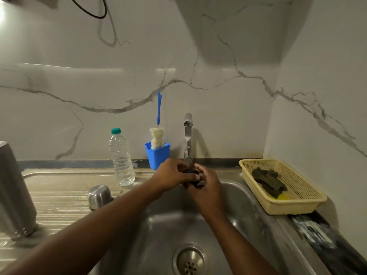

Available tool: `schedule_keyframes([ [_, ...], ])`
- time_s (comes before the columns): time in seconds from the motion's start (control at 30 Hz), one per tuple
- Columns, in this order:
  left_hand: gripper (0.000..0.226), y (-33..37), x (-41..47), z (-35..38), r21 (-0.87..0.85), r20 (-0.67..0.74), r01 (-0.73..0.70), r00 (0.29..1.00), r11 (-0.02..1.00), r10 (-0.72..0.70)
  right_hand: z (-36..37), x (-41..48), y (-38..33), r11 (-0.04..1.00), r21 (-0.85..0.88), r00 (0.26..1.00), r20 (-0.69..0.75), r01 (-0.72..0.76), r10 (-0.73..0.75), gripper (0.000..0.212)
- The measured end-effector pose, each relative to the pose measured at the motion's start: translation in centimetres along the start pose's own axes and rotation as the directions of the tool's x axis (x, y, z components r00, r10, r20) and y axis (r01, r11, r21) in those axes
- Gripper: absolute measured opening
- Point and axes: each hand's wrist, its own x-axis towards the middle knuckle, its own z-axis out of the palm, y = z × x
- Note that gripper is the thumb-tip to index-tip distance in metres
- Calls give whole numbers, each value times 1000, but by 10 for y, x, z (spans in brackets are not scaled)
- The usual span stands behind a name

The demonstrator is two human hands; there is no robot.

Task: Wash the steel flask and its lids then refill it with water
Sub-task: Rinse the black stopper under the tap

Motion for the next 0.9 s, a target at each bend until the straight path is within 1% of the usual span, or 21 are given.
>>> schedule_keyframes([
  [0.07,30,0,-11,-7,25,-62,4,998,1000,-3,4,-1,-3,997,72,998,68,1,-6,68],
  [0.1,28,-1,-17,-12,43,-97,8,995,999,-4,6,-2,-3,995,103,995,103,-1,-10,70],
  [0.17,32,-2,-28,-25,83,-132,15,991,996,-4,8,-6,-3,989,151,987,159,-6,-19,73],
  [0.27,33,-8,-52,-51,77,-189,49,981,996,-34,8,-14,-10,973,218,958,287,-78,12,71],
  [0.37,47,-17,-77,-78,64,-269,72,962,995,-52,9,-22,-13,976,185,912,408,-119,34,59],
  [0.4,48,-19,-85,-87,66,-289,82,956,994,-59,9,-24,-13,979,165,898,438,-121,37,55],
  [0.5,33,-29,-110,-118,92,-354,145,929,985,-104,11,-28,-10,986,113,859,511,-119,45,46],
  [0.57,31,-38,-126,-137,88,-402,194,904,977,-144,12,-29,-10,987,97,848,527,-130,60,39],
  [0.67,34,-55,-146,-158,114,-451,256,874,960,-180,14,-31,-9,989,71,826,560,-129,68,25],
  [0.8,39,-79,-167,-173,208,-487,325,852,923,-191,13,-34,-12,992,41,796,600,-122,73,20],
  [0.9,41,-93,-178,-178,247,-478,382,847,890,-231,13,-36,-14,994,13,777,625,-106,75,18],
])
